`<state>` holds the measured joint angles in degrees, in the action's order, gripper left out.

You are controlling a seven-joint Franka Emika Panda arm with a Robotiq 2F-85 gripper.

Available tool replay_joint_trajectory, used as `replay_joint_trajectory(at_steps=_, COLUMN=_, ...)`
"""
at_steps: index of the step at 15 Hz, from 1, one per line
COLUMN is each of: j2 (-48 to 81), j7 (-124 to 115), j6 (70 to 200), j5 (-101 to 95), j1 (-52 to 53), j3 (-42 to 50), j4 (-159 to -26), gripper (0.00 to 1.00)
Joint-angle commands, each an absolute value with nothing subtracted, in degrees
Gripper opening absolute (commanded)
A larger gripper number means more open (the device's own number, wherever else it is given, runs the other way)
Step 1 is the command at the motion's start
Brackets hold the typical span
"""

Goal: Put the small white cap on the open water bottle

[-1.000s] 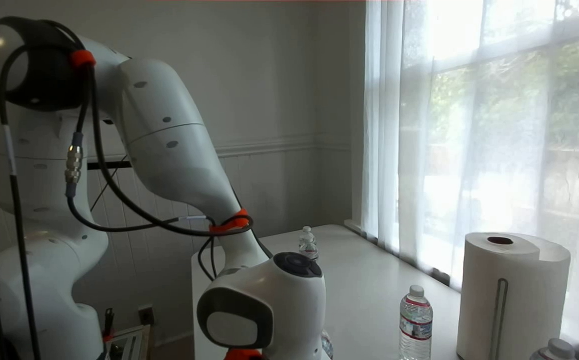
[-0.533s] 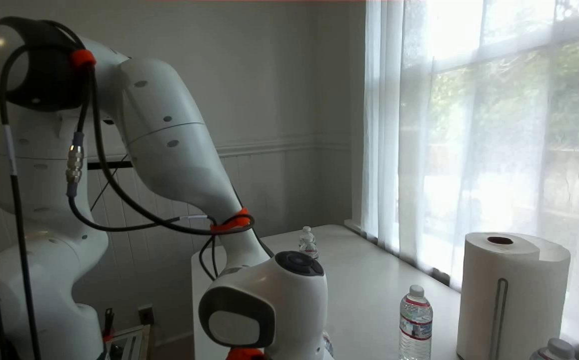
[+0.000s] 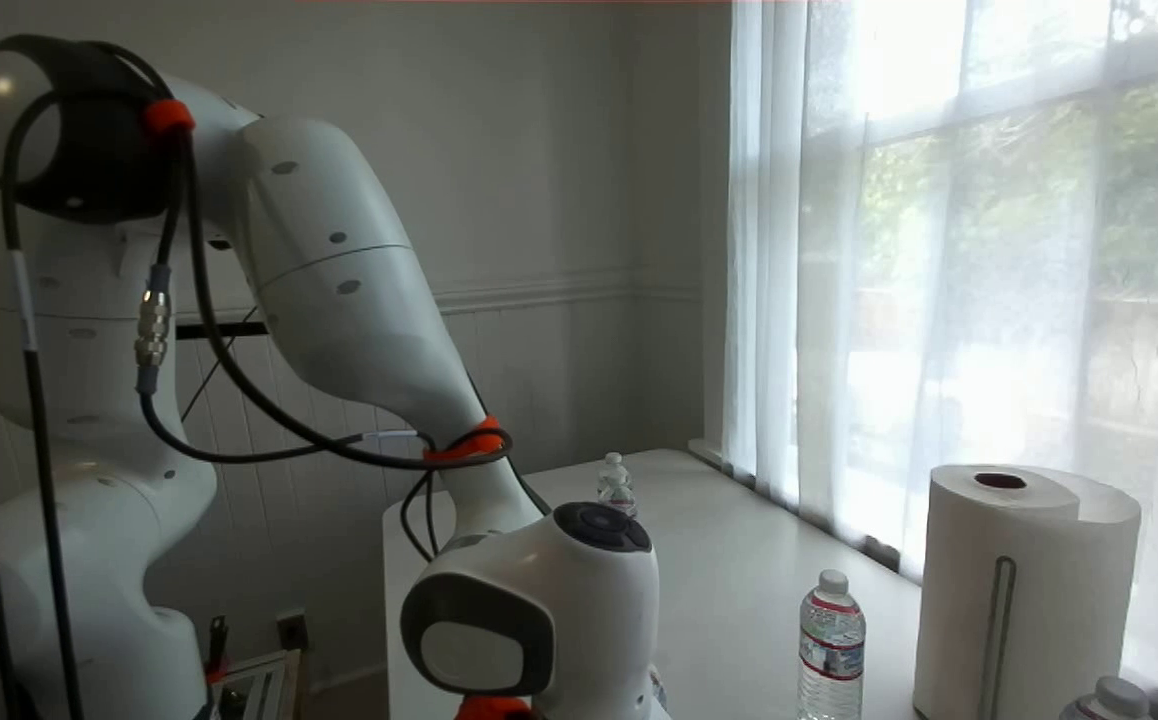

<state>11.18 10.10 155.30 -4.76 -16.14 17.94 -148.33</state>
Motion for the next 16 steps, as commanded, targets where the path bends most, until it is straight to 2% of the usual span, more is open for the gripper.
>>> replay_joint_trajectory(at_steps=1, j2=11.6, j7=10.1, j6=153.8, j5=-5.1, j1=-16.8, j3=17.6, j4=-147.5, gripper=0.45)
replay_joint_trajectory(at_steps=16, j2=11.6, j7=9.6, j6=150.6, j5=-5.5, j1=-16.6, j3=17.8, j4=-146.9, gripper=0.41)
